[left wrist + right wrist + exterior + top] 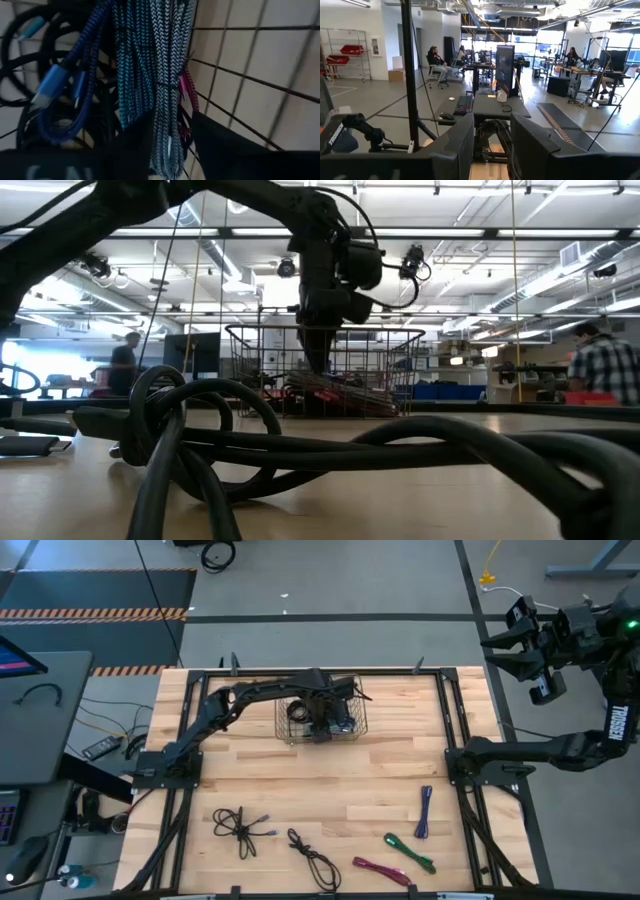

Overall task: Pick and place USB-C Cables
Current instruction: Put the white charger cable into the wire basket, then put the violet charger cable into the wire basket

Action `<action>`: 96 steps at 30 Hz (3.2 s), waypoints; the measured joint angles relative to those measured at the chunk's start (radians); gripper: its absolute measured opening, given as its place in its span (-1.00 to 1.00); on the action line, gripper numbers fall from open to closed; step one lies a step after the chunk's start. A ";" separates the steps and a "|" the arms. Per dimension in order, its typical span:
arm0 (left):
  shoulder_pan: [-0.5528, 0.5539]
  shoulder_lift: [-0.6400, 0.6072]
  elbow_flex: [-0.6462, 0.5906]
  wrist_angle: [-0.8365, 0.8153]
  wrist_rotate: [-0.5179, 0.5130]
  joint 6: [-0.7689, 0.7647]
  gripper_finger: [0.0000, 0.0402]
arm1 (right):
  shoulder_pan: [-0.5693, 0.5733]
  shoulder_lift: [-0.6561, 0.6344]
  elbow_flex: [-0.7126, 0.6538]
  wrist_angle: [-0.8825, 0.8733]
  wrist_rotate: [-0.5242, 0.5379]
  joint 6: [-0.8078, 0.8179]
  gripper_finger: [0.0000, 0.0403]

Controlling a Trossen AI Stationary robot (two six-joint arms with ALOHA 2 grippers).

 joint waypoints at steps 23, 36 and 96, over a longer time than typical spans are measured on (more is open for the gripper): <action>-0.018 -0.459 0.000 0.009 0.078 -0.466 0.00 | 0.000 0.009 0.000 -0.201 0.049 -0.089 -0.33; -0.226 -0.699 0.001 0.403 -0.023 -0.485 0.02 | 0.000 0.018 0.000 -0.523 0.148 -0.050 -0.33; -0.439 -0.767 0.000 0.241 -0.118 -0.210 0.03 | 1.356 0.282 -1.185 -0.123 0.559 2.036 0.15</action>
